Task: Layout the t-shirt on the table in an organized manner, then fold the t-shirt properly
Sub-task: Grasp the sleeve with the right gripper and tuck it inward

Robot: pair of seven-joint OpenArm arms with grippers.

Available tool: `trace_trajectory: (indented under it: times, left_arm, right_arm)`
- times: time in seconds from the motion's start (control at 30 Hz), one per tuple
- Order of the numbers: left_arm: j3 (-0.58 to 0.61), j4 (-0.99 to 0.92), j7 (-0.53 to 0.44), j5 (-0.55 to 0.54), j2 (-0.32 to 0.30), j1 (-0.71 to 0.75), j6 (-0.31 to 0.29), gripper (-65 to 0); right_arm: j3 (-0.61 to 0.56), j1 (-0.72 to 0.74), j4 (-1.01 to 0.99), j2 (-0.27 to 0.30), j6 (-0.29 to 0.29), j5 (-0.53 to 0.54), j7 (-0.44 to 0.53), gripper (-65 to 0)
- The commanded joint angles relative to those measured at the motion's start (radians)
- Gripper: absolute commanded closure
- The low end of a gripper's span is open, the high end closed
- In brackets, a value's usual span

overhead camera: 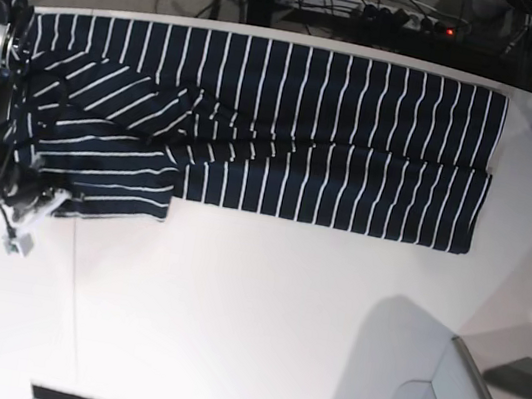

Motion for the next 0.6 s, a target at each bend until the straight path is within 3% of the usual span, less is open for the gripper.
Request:
trace_trajectory:
  times: [0.0,0.27,0.47,0.57]
  left_arm:
    - [-0.002,0.013,-0.018,-0.008,-0.02,-0.003,-0.005,-47.1]
    - [-0.001,0.012,-0.018,-0.002,-0.02,-0.005,-0.005,-47.1]
    - [0.097,0.012,-0.022,-0.002,-0.019,-0.006,-0.005,-47.1]
    - [0.122,0.012,-0.022,-0.005,-0.019,-0.006,-0.003,-47.1]
  right_arm:
    - [0.005,0.002,0.078,0.014,0.007,0.015,-0.014,0.0]
    - [0.007,-0.272,0.775,-0.03,0.007,0.017,-0.416,0.0]
    - [0.008,-0.472,1.109,-0.091,0.007,0.015,-0.58,0.0]
    - [0.067,-0.558,1.203,-0.121,0.007,0.015,-0.637,0.0]
